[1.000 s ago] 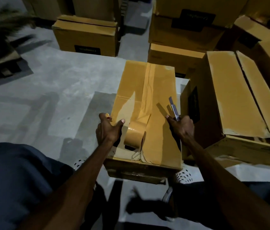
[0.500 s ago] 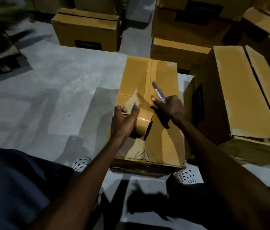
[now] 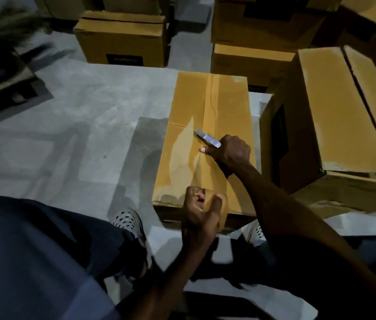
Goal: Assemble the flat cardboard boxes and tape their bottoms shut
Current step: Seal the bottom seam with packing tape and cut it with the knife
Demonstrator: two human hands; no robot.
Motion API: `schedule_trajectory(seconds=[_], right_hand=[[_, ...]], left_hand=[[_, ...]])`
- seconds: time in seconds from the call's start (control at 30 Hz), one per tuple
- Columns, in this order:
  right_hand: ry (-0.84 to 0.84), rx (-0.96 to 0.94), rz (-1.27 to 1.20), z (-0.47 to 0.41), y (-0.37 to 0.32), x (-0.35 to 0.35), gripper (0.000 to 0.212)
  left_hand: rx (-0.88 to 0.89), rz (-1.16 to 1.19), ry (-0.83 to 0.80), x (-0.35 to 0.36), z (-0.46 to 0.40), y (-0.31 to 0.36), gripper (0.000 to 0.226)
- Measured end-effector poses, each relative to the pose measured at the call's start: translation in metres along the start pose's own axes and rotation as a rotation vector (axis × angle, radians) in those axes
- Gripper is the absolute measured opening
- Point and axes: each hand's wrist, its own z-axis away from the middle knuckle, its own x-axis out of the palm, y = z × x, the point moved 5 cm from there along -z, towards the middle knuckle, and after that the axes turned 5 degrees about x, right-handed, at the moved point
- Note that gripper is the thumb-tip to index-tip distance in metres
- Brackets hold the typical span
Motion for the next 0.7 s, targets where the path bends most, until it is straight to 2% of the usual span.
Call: schedule_trajectory(seconds=[0.07, 0.17, 0.37, 0.53, 0.63, 0.7], right_hand=[[0.016, -0.009, 0.013, 0.004, -0.001, -0.002, 0.077], [0.006, -0.020, 0.017, 0.008, -0.002, -0.004, 0.076], [0.045, -0.014, 0.052, 0.012, -0.001, 0.000, 0.074], [0.046, -0.015, 0.071, 0.016, -0.004, -0.001, 0.071], [0.082, -0.037, 0.093, 0.024, -0.003, -0.003, 0.071], [0.122, -0.079, 0.116, 0.033, 0.000, -0.004, 0.070]], left_hand=[[-0.019, 0.005, 0.056, -0.012, 0.008, -0.008, 0.030], [-0.064, -0.023, 0.048, -0.019, 0.015, -0.016, 0.037], [-0.245, -0.007, 0.077, -0.014, 0.046, -0.039, 0.040], [-0.491, -0.227, -0.058, -0.018, 0.047, -0.063, 0.049], [-0.531, -0.151, -0.153, -0.014, 0.041, -0.072, 0.043], [-0.564, -0.088, -0.157, -0.011, 0.036, -0.078, 0.046]])
